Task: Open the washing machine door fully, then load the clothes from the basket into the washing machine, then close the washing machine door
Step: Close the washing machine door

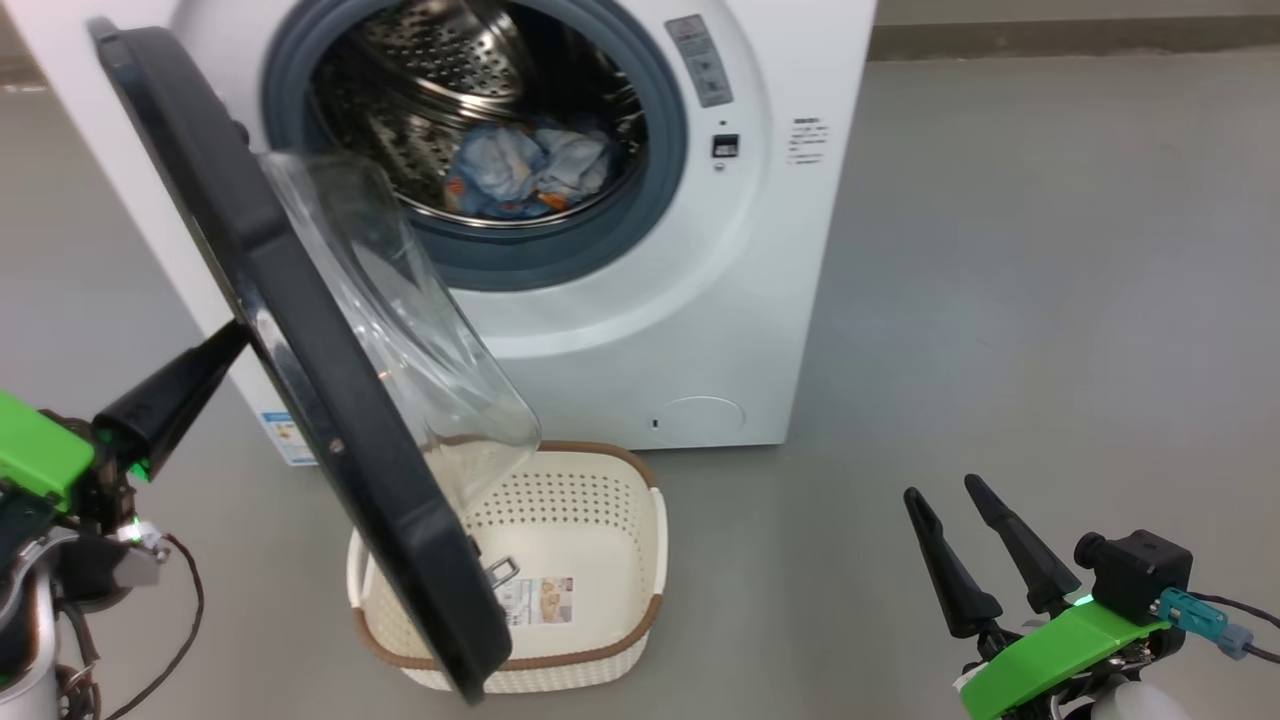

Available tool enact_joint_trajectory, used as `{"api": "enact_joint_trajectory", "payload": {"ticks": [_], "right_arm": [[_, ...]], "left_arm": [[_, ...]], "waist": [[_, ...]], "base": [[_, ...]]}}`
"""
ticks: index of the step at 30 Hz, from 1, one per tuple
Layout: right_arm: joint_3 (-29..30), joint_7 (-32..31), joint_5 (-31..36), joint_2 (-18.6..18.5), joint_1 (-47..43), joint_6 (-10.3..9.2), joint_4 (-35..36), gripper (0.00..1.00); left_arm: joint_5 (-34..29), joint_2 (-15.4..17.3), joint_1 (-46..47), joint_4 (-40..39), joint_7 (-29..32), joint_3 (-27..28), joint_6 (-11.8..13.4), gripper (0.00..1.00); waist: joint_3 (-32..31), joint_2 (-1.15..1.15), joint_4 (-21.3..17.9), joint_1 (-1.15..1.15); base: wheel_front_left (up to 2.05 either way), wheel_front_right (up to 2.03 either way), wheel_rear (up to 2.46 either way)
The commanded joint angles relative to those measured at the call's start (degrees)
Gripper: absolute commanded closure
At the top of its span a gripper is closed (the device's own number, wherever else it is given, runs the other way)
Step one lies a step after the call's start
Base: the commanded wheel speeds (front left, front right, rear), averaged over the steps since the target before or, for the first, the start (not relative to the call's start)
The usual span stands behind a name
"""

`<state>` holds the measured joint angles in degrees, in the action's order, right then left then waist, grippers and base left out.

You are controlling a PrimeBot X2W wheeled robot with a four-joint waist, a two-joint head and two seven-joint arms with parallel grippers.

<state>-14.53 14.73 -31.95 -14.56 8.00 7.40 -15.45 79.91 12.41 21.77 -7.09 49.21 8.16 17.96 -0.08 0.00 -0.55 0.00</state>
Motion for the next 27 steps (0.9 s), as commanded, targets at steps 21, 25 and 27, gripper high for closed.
{"api": "enact_joint_trajectory", "payload": {"ticks": [21,25,27], "right_arm": [[-1.0,0.27,0.03,-0.45,2.28,0.09,1.73,0.0],[-0.79,0.27,0.08,-0.23,2.49,0.09,1.88,0.0],[-0.61,0.27,0.12,-0.07,2.62,0.09,2.01,0.0]], "left_arm": [[-5.87,-1.99,7.83,0.77,-8.62,0.19,-1.37,1.0],[-6.52,-2.04,8.58,1.56,-9.55,0.16,-1.7,1.0],[-6.84,-2.05,9.15,1.99,-10.04,0.17,-1.85,1.0]], "waist": [[3.05,0.0,-11.08,0.0],[3.61,0.0,-12.43,0.0],[4.02,0.0,-13.26,0.0]], "base": [[0.0,0.0,0.0],[0.0,0.0,0.0],[0.0,0.0,0.0]]}}
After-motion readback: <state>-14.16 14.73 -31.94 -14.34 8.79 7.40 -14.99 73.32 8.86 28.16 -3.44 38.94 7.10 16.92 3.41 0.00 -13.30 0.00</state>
